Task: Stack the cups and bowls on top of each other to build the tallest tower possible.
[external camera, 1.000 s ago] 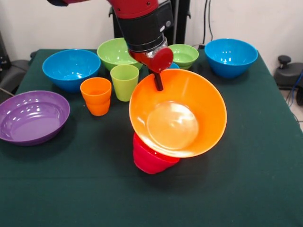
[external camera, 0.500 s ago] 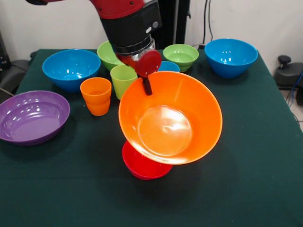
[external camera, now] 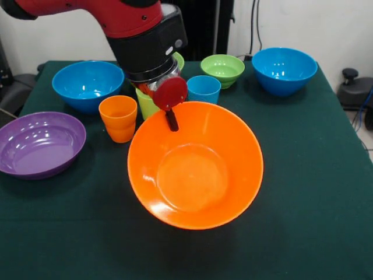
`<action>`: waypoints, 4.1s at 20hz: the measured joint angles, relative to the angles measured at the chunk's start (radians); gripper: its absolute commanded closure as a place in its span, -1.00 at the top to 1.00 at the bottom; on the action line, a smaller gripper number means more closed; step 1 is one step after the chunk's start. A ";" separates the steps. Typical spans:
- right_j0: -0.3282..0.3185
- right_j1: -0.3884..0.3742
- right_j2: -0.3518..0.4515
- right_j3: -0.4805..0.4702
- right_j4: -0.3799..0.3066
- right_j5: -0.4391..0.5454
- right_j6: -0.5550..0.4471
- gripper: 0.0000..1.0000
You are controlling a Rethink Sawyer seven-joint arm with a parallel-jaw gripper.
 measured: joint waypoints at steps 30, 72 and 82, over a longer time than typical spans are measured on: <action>-0.005 -0.107 0.035 0.182 -0.073 -0.061 -0.025 -1.00; 0.132 -0.209 -0.080 0.330 -0.229 -0.879 -0.025 -1.00; -0.117 -0.075 0.072 0.373 -0.209 -0.749 -0.025 -1.00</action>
